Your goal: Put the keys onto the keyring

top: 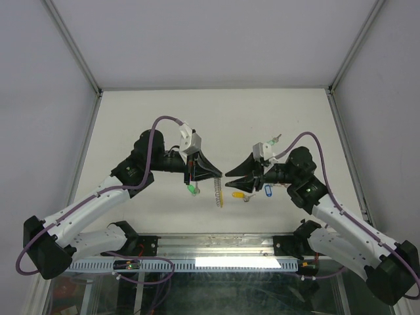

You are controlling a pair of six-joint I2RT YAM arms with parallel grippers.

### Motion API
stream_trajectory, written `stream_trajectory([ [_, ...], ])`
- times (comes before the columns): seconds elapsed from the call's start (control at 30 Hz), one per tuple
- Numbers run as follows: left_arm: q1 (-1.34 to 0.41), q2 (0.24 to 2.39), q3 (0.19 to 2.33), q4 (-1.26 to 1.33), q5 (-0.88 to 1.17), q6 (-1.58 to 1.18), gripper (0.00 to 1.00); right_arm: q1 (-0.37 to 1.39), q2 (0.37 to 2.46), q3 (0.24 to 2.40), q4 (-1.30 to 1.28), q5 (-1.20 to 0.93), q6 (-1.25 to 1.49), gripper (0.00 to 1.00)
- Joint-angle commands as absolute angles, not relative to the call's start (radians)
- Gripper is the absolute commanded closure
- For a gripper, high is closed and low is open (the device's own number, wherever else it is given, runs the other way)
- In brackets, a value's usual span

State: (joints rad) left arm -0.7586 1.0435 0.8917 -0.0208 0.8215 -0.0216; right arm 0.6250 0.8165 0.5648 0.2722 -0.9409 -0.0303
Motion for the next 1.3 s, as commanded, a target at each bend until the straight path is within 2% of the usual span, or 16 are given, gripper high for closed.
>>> stream_trajectory([
  [0.0,-0.763,1.047,0.943,0.051,0.86,-0.038,1.0,0.623,0.832,0.612,0.368,-0.982,0.001,0.63],
  [0.43,-0.766,1.061,0.944,0.057,0.873,-0.043,1.0,0.628,0.87,0.632,0.437,-1.002,0.041,0.64],
  [0.8,-0.767,1.068,0.949,0.062,0.874,-0.045,1.0,0.666,0.9,0.645,0.449,-0.996,0.045,0.69],
  [0.97,-0.77,1.068,0.951,0.062,0.875,-0.045,1.0,0.676,0.918,0.65,0.446,-0.998,0.041,0.8],
  [1.1,-0.769,1.063,0.952,0.062,0.874,-0.047,1.0,0.677,0.921,0.663,0.418,-1.002,0.026,1.0],
  [1.27,-0.769,1.056,0.951,0.075,0.867,-0.055,1.0,0.677,0.902,0.678,0.369,-1.002,0.026,1.0],
])
